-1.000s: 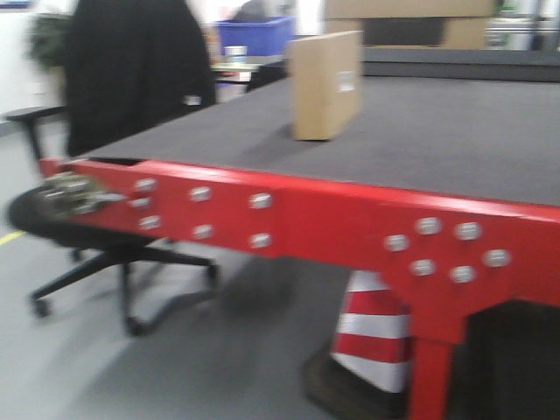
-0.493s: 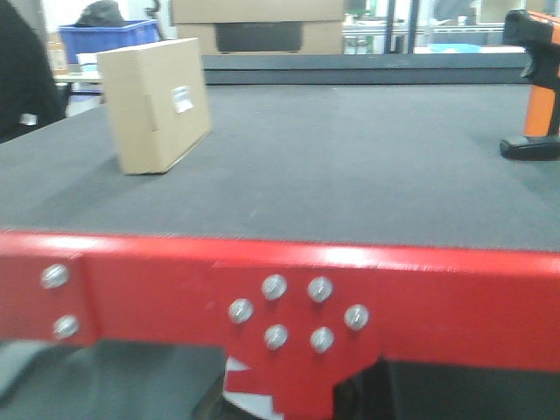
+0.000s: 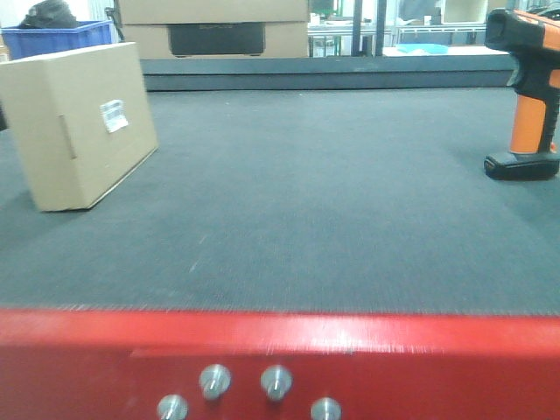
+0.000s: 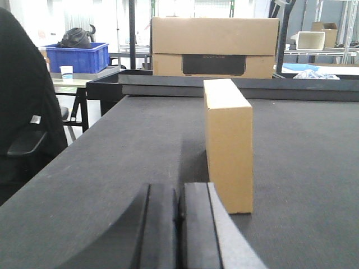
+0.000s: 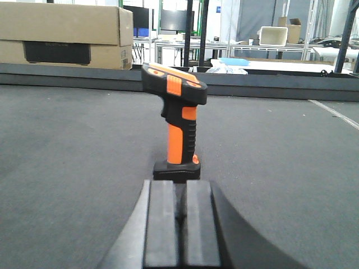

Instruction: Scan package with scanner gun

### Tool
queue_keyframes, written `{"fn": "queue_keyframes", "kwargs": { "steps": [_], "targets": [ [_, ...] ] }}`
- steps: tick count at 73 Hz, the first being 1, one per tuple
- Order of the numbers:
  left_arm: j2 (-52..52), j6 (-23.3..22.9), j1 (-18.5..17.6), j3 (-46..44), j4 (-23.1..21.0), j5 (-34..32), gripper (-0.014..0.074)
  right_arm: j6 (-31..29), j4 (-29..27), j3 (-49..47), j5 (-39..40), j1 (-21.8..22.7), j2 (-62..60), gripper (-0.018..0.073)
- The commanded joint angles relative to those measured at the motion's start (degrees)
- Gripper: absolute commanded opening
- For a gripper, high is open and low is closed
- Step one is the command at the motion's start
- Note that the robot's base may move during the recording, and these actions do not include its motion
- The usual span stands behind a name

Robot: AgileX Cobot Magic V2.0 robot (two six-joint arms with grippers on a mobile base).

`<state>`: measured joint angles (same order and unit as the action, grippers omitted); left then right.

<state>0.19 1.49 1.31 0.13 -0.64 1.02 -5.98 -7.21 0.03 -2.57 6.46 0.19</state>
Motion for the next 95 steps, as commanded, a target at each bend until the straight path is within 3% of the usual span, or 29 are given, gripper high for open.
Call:
{"fn": "queue_keyframes", "kwargs": {
  "steps": [1,95],
  "targets": [
    [-0.2,0.1,0.1,-0.1,-0.3,-1.0,-0.0111,-0.2,0.0,0.0,0.9,0.2,-0.2,-0.0154],
    [-0.2,0.1,0.1,-0.1,-0.3,-1.0,-0.0111,-0.2,0.0,0.0,0.9,0.2,-0.2,-0.0154]
  ]
}}
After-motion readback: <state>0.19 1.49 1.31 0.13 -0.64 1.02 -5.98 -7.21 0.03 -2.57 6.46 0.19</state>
